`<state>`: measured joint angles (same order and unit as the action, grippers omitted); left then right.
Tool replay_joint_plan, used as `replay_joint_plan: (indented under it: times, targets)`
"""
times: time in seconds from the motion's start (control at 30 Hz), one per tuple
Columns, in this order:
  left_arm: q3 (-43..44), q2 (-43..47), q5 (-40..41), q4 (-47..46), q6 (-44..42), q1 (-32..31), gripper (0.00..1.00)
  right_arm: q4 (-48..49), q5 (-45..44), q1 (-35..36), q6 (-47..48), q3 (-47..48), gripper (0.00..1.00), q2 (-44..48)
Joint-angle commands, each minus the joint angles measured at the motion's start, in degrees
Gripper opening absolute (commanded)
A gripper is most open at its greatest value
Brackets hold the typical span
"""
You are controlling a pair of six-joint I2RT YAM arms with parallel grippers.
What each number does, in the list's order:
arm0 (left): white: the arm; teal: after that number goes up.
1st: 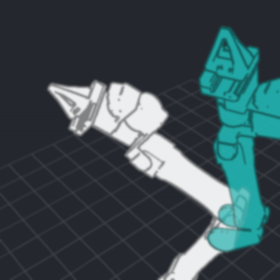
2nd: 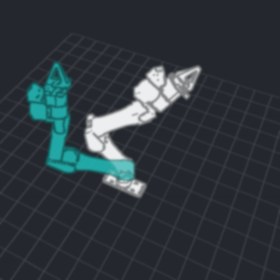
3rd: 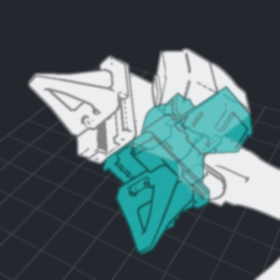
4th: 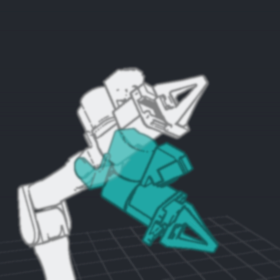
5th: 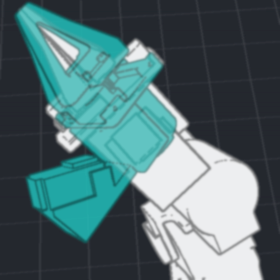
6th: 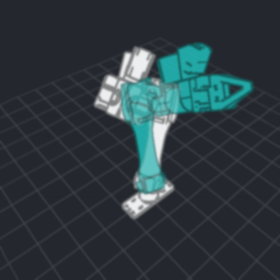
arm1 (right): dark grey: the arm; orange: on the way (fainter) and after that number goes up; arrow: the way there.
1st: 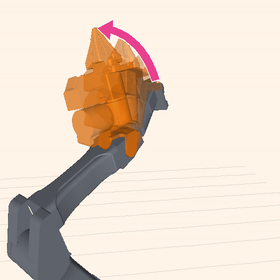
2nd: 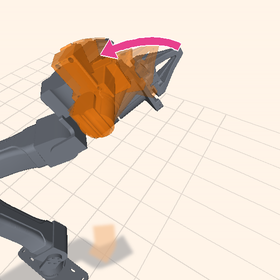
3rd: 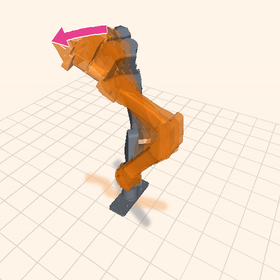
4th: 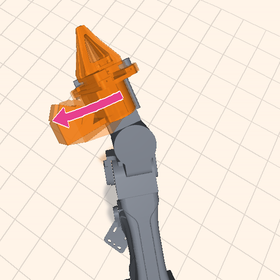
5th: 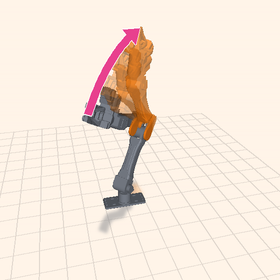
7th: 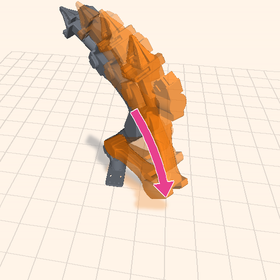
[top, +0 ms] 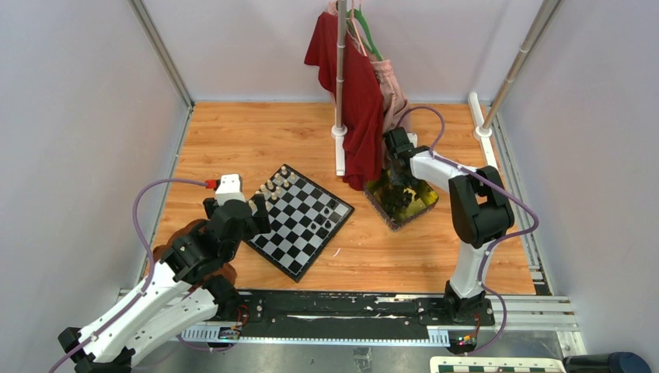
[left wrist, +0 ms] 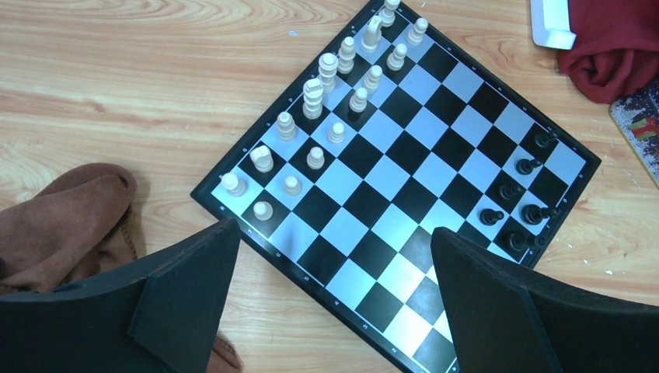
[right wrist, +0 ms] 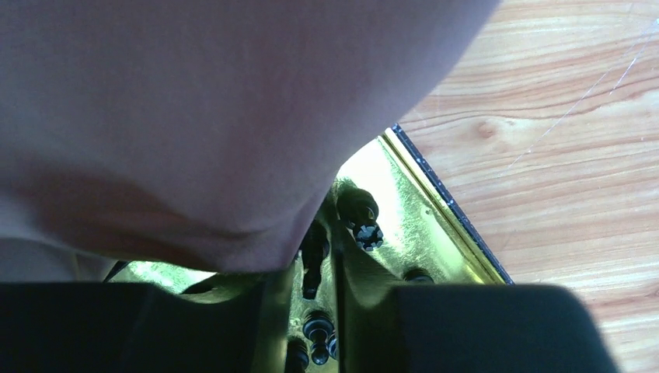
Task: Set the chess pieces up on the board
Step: Pick up the chess piece from the storage box.
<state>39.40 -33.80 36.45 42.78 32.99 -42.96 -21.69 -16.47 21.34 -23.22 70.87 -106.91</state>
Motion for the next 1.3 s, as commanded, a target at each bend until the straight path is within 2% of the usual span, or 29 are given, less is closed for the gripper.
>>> replay_joint_plan:
  times: [0.0, 0.17, 0.3, 0.5, 0.63, 0.9, 1.27]
  targets:
    - [-0.24, -0.37, 0.71, 0.03, -0.03, -0.63, 1.00, 0.55, -0.25, -1.02, -0.20, 1.47, 0.23, -0.99]
    - [-0.27, -0.31, 0.58, 0.05, -0.01, -0.63, 1.00, 0.56, -0.54, -1.03, 0.11, 1.17, 0.08, -0.40]
    - [-0.27, -0.03, 0.56, 0.13, 0.06, -0.63, 1.00, 0.51, -0.74, -0.95, 0.53, 0.58, 0.01, 0.83]
    - [-0.37, 0.58, 0.78, 0.19, 0.15, -0.63, 1.00, -0.58, -0.49, -0.95, 1.20, 0.64, 0.04, 1.96]
    - [-0.33, 0.88, 0.73, 0.19, 0.15, -0.63, 1.00, -0.79, -0.24, -0.65, 1.78, 0.63, 0.00, 3.42]
    - [-0.36, 1.19, 0.81, 0.19, 0.06, -0.63, 1.00, -3.05, -0.64, 1.47, 3.07, 1.12, 0.00, 6.82]
    - [-0.53, 3.00, 0.90, 0.04, 0.32, -0.63, 1.00, -8.41, 1.17, 9.44, 5.58, -2.33, 0.00, 15.83]
